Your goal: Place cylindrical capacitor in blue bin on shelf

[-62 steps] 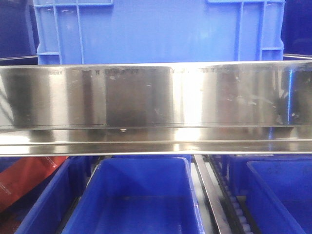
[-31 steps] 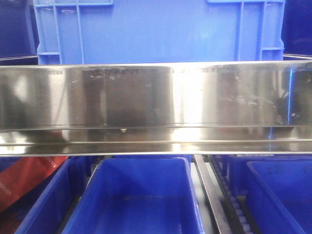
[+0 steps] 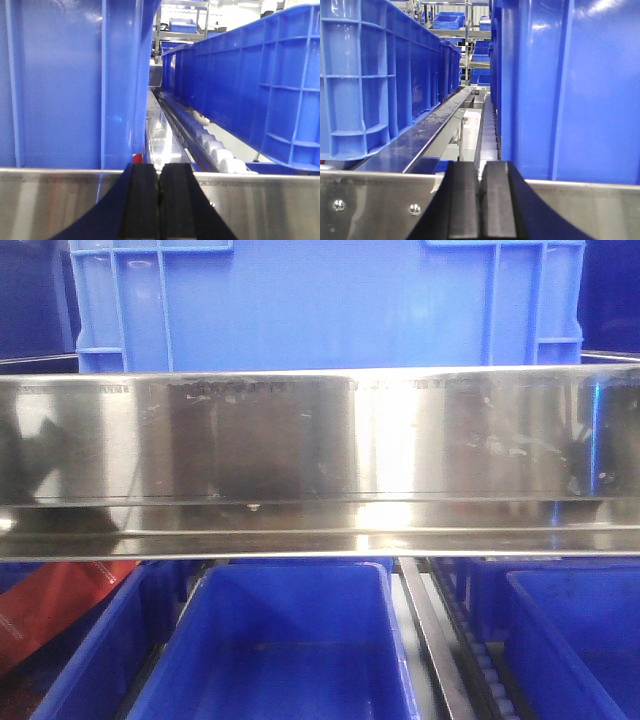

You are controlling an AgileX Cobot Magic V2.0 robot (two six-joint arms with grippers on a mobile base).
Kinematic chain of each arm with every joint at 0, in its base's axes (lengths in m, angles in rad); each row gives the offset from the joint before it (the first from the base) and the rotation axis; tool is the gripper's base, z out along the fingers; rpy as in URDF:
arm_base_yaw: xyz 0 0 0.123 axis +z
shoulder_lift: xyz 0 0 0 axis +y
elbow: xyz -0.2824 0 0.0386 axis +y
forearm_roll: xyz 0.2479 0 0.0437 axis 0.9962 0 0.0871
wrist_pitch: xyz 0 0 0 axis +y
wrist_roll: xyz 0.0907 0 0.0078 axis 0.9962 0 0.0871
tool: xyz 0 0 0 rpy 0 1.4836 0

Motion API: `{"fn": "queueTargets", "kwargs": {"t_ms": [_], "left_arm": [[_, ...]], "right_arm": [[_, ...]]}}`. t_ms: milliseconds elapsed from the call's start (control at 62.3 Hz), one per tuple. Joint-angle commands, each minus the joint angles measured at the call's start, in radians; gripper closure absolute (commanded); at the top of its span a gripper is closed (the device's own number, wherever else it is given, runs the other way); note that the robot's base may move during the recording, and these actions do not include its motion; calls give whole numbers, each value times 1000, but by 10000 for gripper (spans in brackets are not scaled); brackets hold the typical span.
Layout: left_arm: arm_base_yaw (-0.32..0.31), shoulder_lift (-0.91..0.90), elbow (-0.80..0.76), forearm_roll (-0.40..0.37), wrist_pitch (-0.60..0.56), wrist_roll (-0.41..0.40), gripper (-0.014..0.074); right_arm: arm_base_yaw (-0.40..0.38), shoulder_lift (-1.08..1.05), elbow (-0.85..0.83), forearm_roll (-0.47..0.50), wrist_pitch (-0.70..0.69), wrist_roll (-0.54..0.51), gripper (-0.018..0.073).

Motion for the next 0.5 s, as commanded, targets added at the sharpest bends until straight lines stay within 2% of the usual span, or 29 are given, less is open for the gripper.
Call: {"fn": "queueTargets", "kwargs": {"t_ms": [0,482], "left_arm": [[3,-5,-2,3,-28,-9,708],[3,-5,-2,3,-28,-9,708]], "right_arm": [[0,-3,1,-6,-20,0,724],[0,-3,1,-6,-20,0,724]]}}
